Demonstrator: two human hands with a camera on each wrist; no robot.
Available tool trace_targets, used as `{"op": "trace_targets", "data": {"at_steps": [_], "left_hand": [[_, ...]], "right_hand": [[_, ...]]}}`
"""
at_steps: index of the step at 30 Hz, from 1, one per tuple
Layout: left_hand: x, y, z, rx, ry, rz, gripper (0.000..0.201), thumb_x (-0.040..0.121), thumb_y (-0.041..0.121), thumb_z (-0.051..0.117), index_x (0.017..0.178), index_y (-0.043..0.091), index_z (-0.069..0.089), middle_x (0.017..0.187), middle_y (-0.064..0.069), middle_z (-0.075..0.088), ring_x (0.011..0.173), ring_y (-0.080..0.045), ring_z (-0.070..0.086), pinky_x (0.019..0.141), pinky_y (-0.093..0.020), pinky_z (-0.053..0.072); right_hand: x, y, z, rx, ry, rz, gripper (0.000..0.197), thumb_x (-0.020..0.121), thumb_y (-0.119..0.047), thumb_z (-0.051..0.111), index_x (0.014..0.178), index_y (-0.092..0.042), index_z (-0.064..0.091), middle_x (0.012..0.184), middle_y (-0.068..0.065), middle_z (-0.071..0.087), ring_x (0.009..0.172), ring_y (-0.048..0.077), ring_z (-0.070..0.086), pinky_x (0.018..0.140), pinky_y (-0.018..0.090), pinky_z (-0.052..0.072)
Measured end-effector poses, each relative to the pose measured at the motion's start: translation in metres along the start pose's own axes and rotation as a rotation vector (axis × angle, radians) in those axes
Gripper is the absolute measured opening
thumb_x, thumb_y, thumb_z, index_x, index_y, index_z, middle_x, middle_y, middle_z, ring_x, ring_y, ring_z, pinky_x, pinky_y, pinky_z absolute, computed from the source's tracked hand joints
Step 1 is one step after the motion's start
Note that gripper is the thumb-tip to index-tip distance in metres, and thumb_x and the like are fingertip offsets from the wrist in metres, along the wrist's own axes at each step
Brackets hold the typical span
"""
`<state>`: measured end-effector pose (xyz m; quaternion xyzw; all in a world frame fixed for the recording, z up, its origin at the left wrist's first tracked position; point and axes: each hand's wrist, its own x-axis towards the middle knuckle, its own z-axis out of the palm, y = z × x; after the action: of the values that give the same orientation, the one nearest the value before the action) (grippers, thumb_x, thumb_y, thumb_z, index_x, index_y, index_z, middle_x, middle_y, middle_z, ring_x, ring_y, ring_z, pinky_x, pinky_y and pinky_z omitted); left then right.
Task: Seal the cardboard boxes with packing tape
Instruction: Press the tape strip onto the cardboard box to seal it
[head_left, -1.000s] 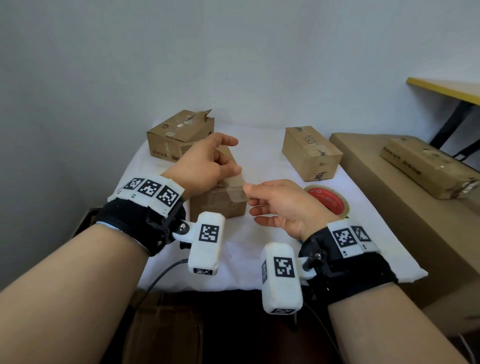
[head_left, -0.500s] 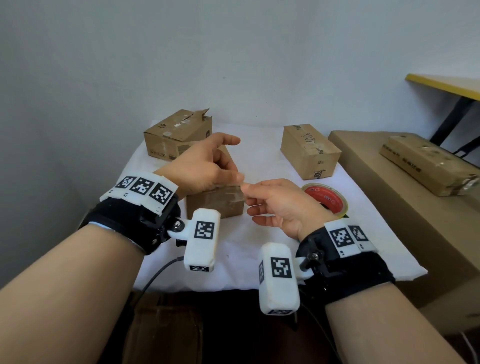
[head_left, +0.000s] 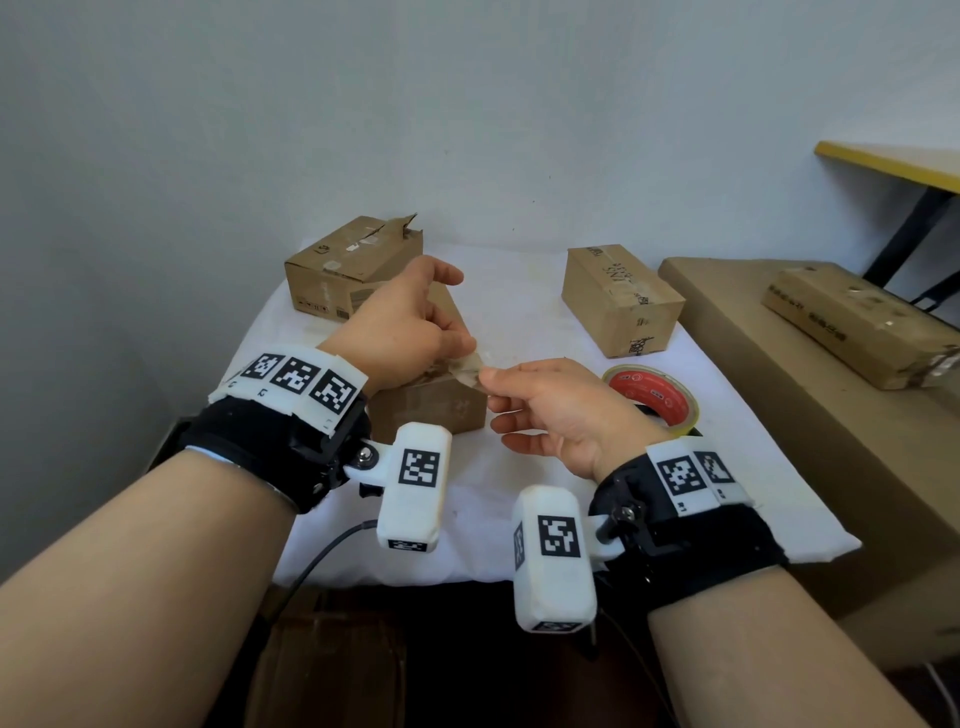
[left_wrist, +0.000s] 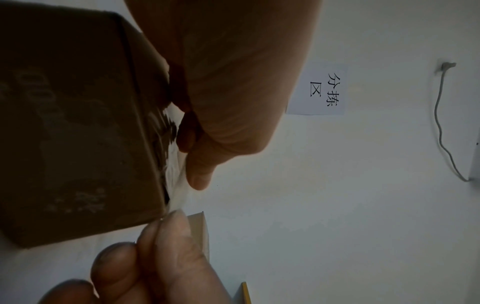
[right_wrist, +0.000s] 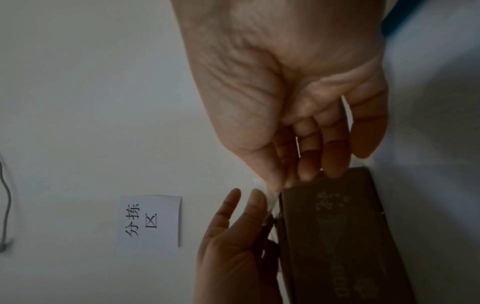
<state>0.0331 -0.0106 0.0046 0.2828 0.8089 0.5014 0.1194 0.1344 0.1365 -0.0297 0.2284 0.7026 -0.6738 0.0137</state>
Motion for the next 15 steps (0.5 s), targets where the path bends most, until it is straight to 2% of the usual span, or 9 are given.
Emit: {"op": "trace_targets", "data": {"at_steps": [2,4,6,11,15], "left_hand": [[-0.0003,0.0015,0.0006,0.024,0.004,-0.006,0.06,0.084,0.007,0.076,0.132,0.024,0.043,0.082,-0.003,0.074,0.069,-0.019,0.068,0.072,-0.036,0.056],[-0.0009,0.0031,0.0008,0.041,0.005,-0.011,0.062,0.084,0.007,0.076,0.132,0.024,0.042,0.086,-0.006,0.075,0.077,-0.028,0.071,0.077,-0.041,0.058],[-0.001,0.004,0.0004,0.051,0.006,-0.021,0.063,0.083,0.007,0.076,0.132,0.025,0.041,0.089,-0.008,0.075,0.083,-0.031,0.071,0.079,-0.044,0.058],[0.0015,0.0026,0.0003,0.069,0.017,-0.03,0.065,0.081,0.007,0.078,0.131,0.026,0.04,0.092,-0.011,0.075,0.083,-0.03,0.072,0.08,-0.044,0.058],[0.0024,0.0016,0.0008,0.082,0.025,-0.033,0.065,0.081,0.007,0.078,0.132,0.025,0.04,0.09,-0.01,0.075,0.074,-0.024,0.072,0.073,-0.039,0.059]], "right_hand": [[0.0007,0.0007,0.0,0.001,0.0,0.002,0.015,0.093,-0.028,0.074,0.085,-0.016,0.068,0.077,0.0,0.067,0.07,0.017,0.063,0.073,0.034,0.054],[0.001,0.0018,0.0002,-0.001,-0.001,0.005,0.016,0.093,-0.028,0.073,0.084,-0.016,0.068,0.076,0.0,0.067,0.07,0.017,0.063,0.072,0.033,0.053],[0.0014,0.0026,0.0009,-0.001,0.0,0.009,0.016,0.093,-0.028,0.073,0.084,-0.016,0.067,0.075,-0.001,0.067,0.07,0.017,0.063,0.072,0.034,0.053],[0.0031,0.0028,0.0019,0.006,0.002,0.015,0.015,0.092,-0.028,0.074,0.085,-0.016,0.068,0.075,-0.001,0.067,0.071,0.018,0.064,0.073,0.034,0.053],[0.0038,0.0026,0.0015,0.009,0.005,0.023,0.014,0.092,-0.027,0.074,0.091,-0.014,0.07,0.076,0.0,0.068,0.071,0.017,0.064,0.071,0.033,0.053]]}}
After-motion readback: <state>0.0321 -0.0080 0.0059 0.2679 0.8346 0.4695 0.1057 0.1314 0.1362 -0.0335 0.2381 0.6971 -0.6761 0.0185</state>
